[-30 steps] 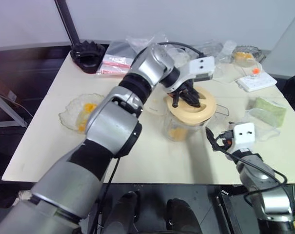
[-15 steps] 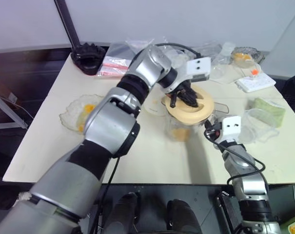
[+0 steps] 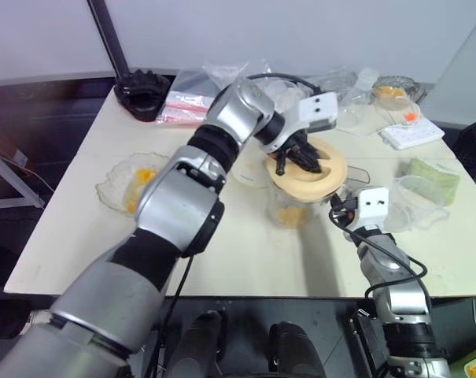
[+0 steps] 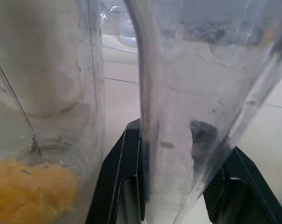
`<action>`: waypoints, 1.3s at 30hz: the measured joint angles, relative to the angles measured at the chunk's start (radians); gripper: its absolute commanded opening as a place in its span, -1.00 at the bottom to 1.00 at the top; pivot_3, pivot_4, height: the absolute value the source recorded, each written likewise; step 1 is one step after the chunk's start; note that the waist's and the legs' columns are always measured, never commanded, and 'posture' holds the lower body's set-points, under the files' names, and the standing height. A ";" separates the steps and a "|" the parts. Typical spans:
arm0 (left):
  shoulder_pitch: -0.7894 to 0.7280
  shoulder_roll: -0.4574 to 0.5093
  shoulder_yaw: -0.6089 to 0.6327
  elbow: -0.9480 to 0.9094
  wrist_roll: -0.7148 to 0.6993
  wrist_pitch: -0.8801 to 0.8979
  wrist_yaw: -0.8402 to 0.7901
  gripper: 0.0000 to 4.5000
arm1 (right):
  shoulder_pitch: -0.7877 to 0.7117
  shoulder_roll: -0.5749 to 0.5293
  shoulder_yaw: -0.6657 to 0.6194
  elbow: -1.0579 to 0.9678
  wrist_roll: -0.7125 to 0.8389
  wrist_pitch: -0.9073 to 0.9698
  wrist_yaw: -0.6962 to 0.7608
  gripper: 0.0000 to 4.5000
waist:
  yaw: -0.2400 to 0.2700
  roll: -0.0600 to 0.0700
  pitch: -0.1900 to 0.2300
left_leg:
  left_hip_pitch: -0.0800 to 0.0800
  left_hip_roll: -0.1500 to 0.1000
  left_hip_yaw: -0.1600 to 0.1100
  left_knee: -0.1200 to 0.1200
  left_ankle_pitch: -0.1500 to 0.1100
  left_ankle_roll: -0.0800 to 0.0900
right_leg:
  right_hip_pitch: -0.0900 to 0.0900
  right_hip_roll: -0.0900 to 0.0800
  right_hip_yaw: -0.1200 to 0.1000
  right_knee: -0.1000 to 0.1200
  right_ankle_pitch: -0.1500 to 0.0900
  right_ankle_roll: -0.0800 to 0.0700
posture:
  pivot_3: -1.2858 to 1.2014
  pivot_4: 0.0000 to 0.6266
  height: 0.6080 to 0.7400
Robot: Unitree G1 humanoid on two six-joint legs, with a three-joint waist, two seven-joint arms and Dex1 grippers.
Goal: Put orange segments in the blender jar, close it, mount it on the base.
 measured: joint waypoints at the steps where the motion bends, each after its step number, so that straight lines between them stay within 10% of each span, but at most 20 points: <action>1: 0.002 -0.004 0.000 -0.004 0.000 0.009 0.009 -0.88 | -0.003 0.001 -0.002 0.006 0.000 0.000 -0.001 -0.57 | 0.001 0.000 0.000 | 0.000 0.000 0.000 0.000 0.000 0.000 | 0.000 0.000 0.000 0.000 0.000 0.000 | 0.03 -0.52 1.00; 14: 0.050 -0.004 0.003 -0.046 -0.006 0.011 0.034 -0.88 | -0.011 0.005 -0.008 0.028 0.001 -0.001 0.005 -0.57 | 0.002 0.004 -0.006 | 0.002 -0.001 -0.001 0.000 0.000 0.000 | 0.002 0.000 0.000 -0.001 -0.001 0.001 | 0.03 -0.52 1.00; 21: 0.060 0.004 0.021 -0.031 -0.021 -0.012 0.046 0.62 | -0.015 0.005 -0.008 0.041 0.003 -0.010 0.017 -0.57 | -0.004 0.004 -0.006 | 0.002 0.000 -0.001 -0.001 0.000 0.000 | 0.001 0.000 0.000 -0.001 -0.001 0.001 | 0.03 -0.52 1.00; 39: -0.097 0.087 0.107 -0.040 -0.128 -0.010 -0.031 0.62 | -0.054 -0.015 -0.004 0.085 0.003 -0.055 0.076 -0.57 | -0.017 0.005 -0.003 | -0.002 -0.001 0.000 -0.003 0.000 0.001 | -0.001 0.000 0.000 -0.001 -0.001 0.002 | 0.03 -0.52 1.00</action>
